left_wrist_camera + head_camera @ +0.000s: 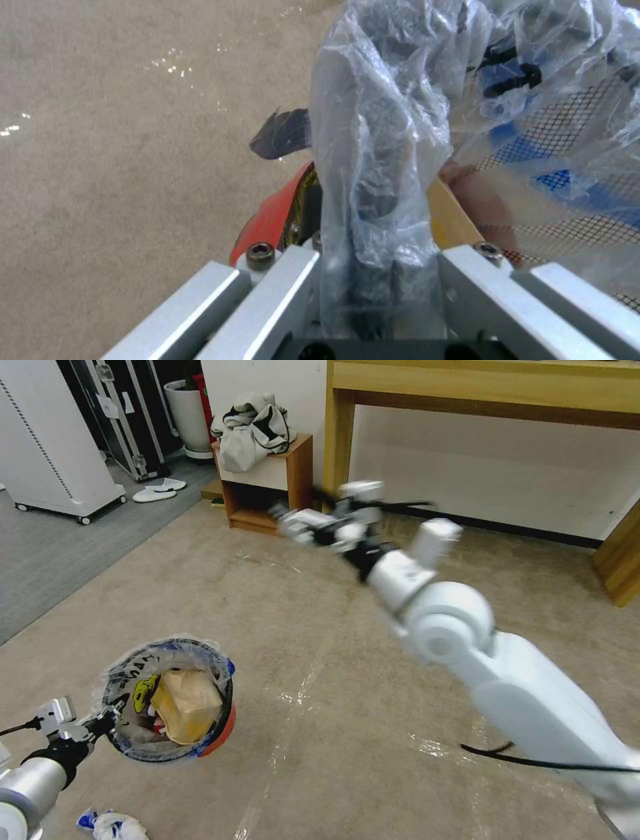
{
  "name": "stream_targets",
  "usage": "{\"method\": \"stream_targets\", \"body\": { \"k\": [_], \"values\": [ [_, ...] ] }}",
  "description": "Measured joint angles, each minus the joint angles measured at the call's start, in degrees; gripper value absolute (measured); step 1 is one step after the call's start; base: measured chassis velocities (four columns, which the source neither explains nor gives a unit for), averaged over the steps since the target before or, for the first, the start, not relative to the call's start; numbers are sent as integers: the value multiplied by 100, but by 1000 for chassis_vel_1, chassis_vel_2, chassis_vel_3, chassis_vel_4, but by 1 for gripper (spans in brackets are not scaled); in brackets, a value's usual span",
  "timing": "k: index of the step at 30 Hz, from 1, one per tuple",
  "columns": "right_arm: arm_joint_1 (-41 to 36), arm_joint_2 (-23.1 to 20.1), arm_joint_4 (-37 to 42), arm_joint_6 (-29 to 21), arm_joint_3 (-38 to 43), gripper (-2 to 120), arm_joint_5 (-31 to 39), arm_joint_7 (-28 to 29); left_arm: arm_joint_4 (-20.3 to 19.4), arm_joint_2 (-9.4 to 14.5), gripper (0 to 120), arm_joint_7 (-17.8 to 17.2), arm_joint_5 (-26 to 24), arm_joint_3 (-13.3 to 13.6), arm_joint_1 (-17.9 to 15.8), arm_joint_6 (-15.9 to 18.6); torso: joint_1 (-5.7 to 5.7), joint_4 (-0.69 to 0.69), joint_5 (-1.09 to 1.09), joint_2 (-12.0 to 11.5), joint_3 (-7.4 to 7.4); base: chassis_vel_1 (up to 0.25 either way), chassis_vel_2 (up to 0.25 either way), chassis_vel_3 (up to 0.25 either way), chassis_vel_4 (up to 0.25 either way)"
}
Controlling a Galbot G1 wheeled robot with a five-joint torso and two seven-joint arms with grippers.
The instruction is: Pick up the trash bin and place the garbage on the floor into it.
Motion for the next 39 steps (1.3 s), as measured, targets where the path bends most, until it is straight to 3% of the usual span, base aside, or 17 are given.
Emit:
{"method": "stream_targets", "body": {
  "k": [3, 7, 10, 13, 14, 15, 16, 22, 24, 27, 39],
  "values": [
    [-831, -92, 132, 340, 992, 100, -436, -134, -48, -97, 1, 55, 133, -4, 13, 1, 0, 2, 0, 0, 0, 0, 0, 0, 0],
    [-1477, -16, 222, 526, 1702, 100, -729, -165, -94, -167, 1, 90, 191, -6, 15, 1, 0, 1, 0, 0, 0, 0, 0, 0, 0],
    [-2179, 255, 279, 761, 2549, 100, -1290, -278, -173, -279, 1, 106, 233, -35, 34, 1, 0, 3, 0, 0, 0, 0, 0, 0, 0],
    [-2307, 297, 305, 816, 2681, 100, -1397, -305, -176, -282, 1, 107, 240, -35, 34, 1, 0, 4, 0, 0, 0, 0, 0, 0, 0],
    [-2628, 420, 357, 978, 3016, 100, -1720, -391, -178, -276, 1, 111, 263, -35, 29, 0, 0, 1, -1, 0, 0, 0, 0, 0, 0],
    [-2823, 494, 373, 1129, 3167, 100, -1919, -464, -179, -269, 1, 115, 263, -32, 28, 1, 0, 7, -4, 0, 0, 0, 0, 0, 0],
    [-3119, 614, 371, 1317, 3366, 100, -2194, -563, -179, -253, 1, 123, 263, -21, 26, 0, 0, 0, -3, 0, 0, 0, 0, 0, 0],
    [-3823, 1045, 359, 1712, 3709, 100, -2668, -655, -178, -252, 1, 179, 305, -5, 10, 0, 0, 2, -3, 0, 0, 0, 0, 0, 0],
    [-4350, 1569, 310, 1983, 3824, 100, -2972, -590, -169, -306, 1, 249, 389, 22, 6, 0, 0, 1, -2, 0, 0, 0, 0, 0, 0],
    [-4657, 1949, 224, 2279, 3812, 99, -3337, -437, -139, -345, 1, 306, 441, 42, 2, -4, 0, 1, -2, 0, 0, 0, 0, 0, 0],
    [-5310, 2440, 323, 2438, 3895, 98, -4677, -204, -75, -486, 1, 409, 666, 58, -42, -84, 0, 2, -3, 0, 0, 0, 0, 0, 0]
  ]
}}
